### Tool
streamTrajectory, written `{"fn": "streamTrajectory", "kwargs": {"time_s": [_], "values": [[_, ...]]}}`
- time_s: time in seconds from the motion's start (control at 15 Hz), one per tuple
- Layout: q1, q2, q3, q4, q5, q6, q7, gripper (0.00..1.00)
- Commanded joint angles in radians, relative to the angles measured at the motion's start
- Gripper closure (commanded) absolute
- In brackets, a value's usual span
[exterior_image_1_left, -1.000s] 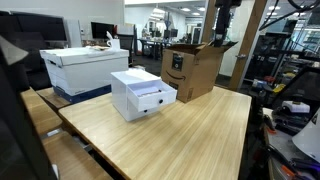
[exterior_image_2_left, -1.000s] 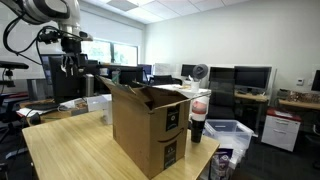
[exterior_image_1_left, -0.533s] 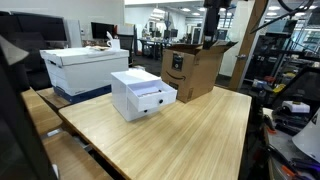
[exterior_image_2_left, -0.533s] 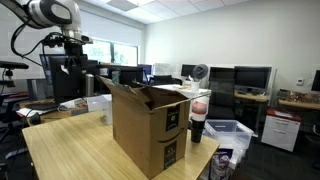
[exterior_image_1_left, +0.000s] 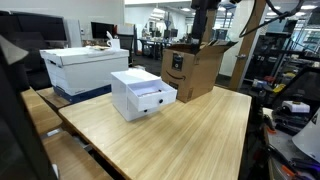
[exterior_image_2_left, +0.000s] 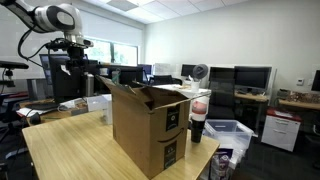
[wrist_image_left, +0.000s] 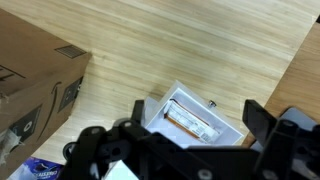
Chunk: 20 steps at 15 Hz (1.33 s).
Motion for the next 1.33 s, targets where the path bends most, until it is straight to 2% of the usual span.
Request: {"fn": "streamTrajectory", "kwargs": {"time_s": [0.0,1.27], "values": [[0.007,0.049,0.005,0.038,0.011,0.020,-0.037,0.00],[0.044,0.150,0.030,0.125,-0.001,0.077,-0.132,0.00]]}}
